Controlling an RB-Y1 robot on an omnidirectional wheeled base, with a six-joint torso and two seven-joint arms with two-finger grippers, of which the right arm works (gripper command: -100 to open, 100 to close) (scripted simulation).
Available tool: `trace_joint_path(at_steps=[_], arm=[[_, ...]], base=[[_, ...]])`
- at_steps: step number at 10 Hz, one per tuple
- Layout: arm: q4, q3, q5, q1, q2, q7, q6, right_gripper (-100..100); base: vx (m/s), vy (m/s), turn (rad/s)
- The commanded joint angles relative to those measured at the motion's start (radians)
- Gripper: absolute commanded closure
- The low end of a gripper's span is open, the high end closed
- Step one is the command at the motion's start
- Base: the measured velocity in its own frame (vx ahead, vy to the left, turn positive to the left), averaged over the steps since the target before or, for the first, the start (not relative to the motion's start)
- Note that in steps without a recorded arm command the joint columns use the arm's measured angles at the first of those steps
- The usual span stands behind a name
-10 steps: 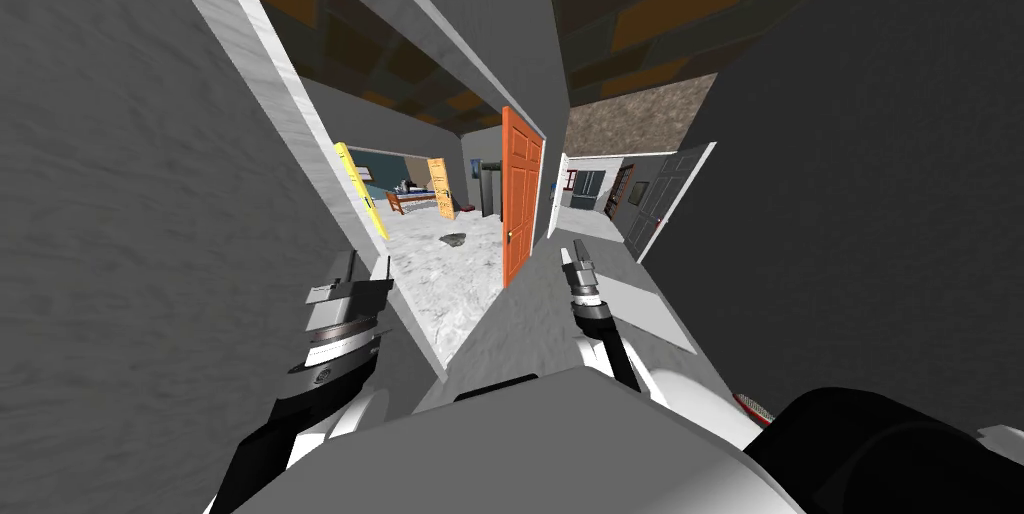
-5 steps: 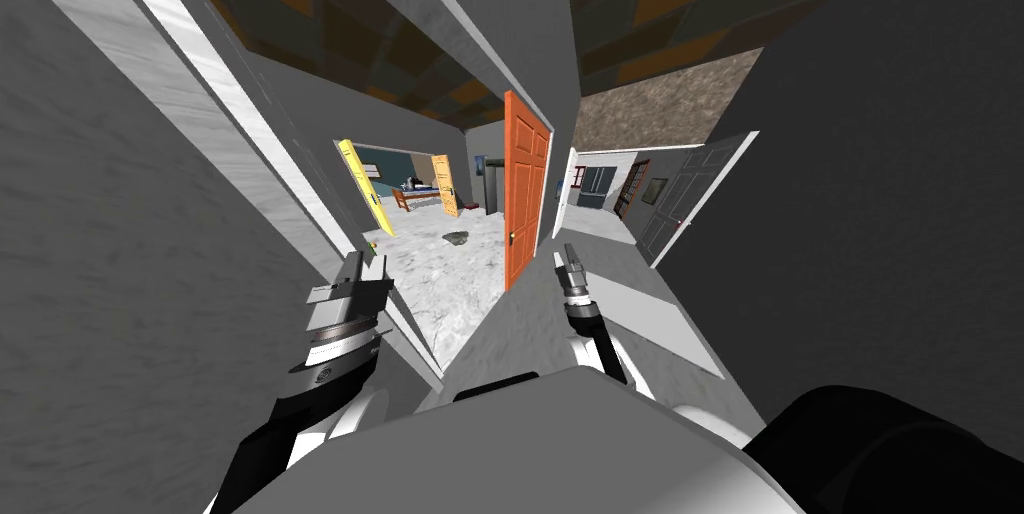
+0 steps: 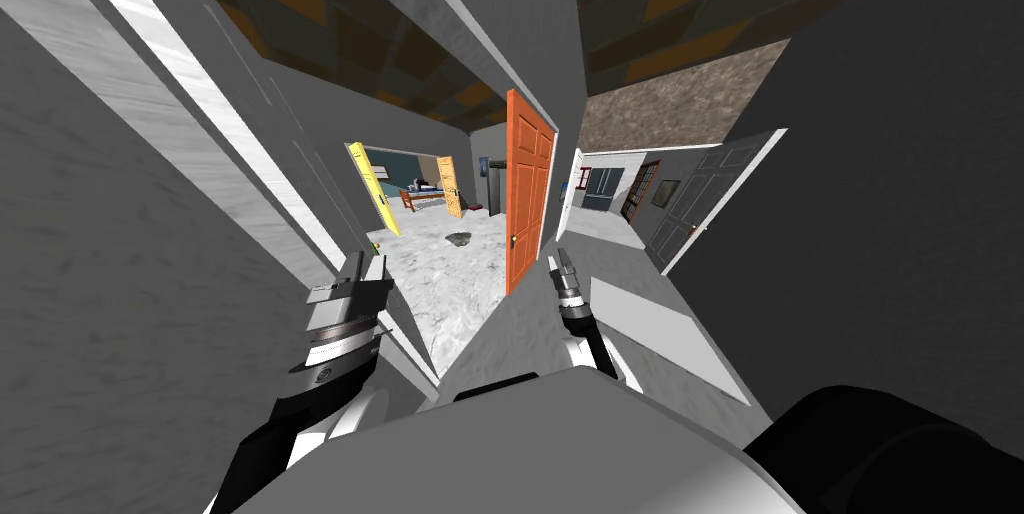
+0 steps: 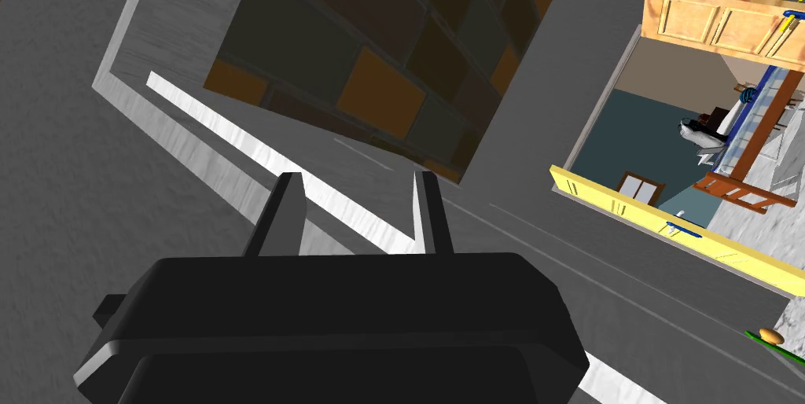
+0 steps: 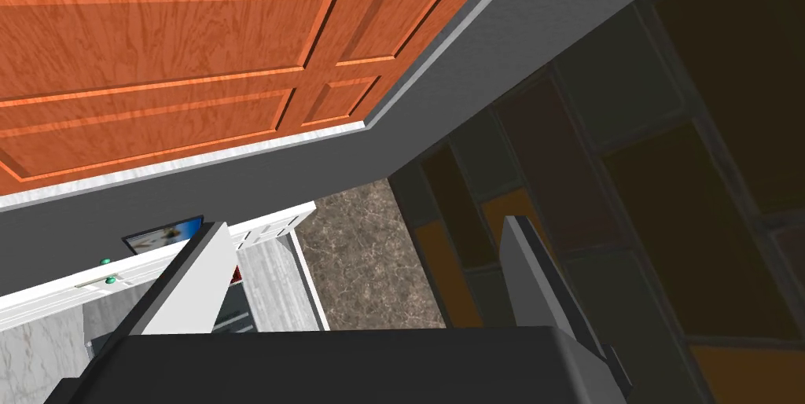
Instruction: Push the door open
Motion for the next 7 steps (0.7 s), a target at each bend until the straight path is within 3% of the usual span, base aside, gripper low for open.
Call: trace_joint_path(at_steps=[1, 7], arm=[[0.03, 0.012, -0.004, -0.009, -0.004, -0.001, -0.007, -100], [0.15, 0.053, -0.023, -0.051, -0.024, -0.009, -0.029, -100]], base=[[0.088, -0.065, 0.09], [0.094, -0.073, 0.084]])
